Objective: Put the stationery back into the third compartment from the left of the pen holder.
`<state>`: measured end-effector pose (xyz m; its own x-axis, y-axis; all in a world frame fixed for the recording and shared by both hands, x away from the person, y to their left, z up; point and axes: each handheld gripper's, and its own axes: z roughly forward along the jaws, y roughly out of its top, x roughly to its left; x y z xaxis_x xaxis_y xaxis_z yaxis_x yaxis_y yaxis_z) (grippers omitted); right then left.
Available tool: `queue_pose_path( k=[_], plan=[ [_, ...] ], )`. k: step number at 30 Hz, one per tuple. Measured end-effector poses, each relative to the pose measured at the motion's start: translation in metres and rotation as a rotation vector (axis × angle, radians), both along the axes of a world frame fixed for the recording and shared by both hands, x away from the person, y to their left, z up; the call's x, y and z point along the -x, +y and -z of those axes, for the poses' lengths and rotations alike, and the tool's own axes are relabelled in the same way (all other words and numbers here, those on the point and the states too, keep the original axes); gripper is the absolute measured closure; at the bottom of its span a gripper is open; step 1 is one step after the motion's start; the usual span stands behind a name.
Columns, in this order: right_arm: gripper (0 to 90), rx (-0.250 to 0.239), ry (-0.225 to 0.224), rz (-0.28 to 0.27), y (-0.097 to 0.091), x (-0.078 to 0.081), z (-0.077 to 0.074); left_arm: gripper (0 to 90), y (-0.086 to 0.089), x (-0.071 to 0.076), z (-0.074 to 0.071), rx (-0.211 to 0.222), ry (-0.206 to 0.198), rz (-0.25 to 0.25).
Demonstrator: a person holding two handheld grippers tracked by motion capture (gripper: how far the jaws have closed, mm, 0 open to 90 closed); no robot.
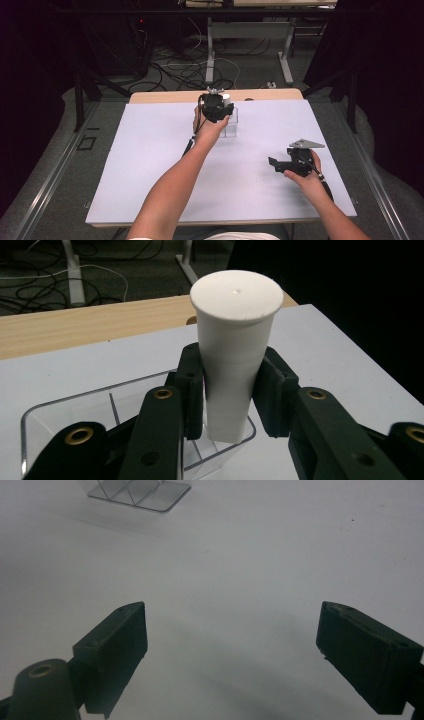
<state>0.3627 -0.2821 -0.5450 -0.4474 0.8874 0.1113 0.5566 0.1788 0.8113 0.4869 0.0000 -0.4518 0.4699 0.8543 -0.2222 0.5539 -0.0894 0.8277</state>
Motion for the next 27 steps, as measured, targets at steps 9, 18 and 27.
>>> queue_pose_path(
  k=[9, 18, 27],
  plan=[
    [12.7, -0.018, 0.011, 0.001, 0.0, 0.0, 0.0, 68.4, -0.009, -0.005, 0.014, -0.025, 0.006, 0.0],
    [13.4, -0.031, 0.016, -0.008, 0.001, 0.0, 0.001, 68.4, -0.015, -0.006, 0.024, -0.051, 0.005, 0.004],
    [13.9, -0.029, 0.02, -0.004, 0.002, 0.0, 0.002, 68.3, -0.015, -0.004, 0.03, -0.065, 0.01, 0.01]
  ],
)
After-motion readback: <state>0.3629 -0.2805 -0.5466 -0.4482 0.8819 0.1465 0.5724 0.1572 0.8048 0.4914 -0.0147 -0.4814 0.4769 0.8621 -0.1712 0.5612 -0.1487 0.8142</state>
